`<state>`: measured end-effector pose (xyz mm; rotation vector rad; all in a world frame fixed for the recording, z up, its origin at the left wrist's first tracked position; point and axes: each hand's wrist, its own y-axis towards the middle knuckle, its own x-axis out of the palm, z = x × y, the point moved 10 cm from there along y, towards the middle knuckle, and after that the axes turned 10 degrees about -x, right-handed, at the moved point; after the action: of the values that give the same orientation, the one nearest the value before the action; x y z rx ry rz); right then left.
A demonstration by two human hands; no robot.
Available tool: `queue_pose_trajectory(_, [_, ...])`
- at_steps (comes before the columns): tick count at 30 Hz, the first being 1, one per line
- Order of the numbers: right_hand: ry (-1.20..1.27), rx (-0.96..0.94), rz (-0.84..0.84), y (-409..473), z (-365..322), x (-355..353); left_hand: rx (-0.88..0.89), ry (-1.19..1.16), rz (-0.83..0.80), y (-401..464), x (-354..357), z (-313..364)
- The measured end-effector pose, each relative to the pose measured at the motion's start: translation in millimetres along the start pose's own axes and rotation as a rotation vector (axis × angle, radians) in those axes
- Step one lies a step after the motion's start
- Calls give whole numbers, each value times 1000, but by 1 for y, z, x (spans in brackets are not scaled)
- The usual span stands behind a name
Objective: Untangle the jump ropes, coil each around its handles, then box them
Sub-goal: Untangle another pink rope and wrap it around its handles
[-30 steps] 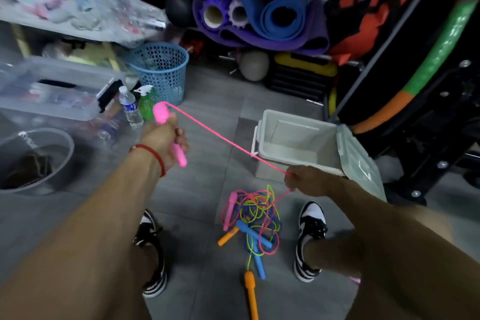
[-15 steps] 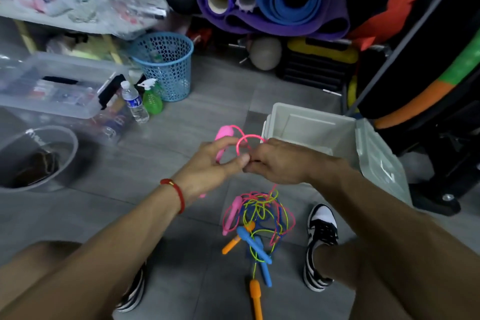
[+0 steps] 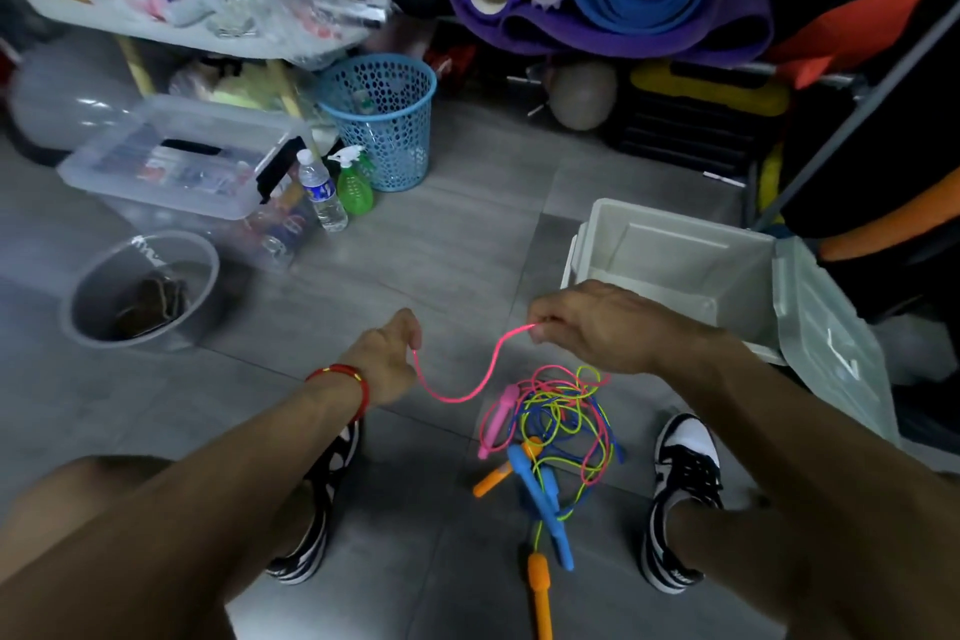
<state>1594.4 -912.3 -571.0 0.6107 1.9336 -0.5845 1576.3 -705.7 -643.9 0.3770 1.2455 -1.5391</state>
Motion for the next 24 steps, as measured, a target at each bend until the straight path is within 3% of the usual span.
queue_pose_trajectory(3, [51, -70, 20, 11, -16, 1, -46, 296, -93, -3, 19, -18])
queue_pose_trajectory(4, [68, -90, 4, 15, -25, 5, -3, 251, -96, -8, 23, -12])
queue_pose_trajectory(7, [35, -139, 16, 23, -47, 12, 226, -200, -216, -38, 27, 32])
queue_pose_trajectory(9, [-16, -150, 57, 27, -55, 16, 309, -277, -311, -55, 32, 47])
queue_pose_trajectory(12, [17, -95, 25, 35, -44, 28, 339, -39, -228, -54, 22, 38])
queue_pose_trajectory(15, [-56, 90, -179, 18, 24, 59, 212, 50, -229, -38, -1, 7])
queue_pose_trajectory(17, [-147, 259, -390, -14, 80, 81, 112, 299, -235, -29, -7, -21])
queue_pose_trajectory(19, [-87, 351, -475, -35, 103, 91, -20, 603, -316, -29, 3, -46])
queue_pose_trajectory(22, [135, 170, -205, -8, 68, 61, -96, 814, -369, -33, 16, -56])
queue_pose_trajectory(24, [279, 95, -97, 9, 33, 38, -15, 710, -273, -26, 16, -42])
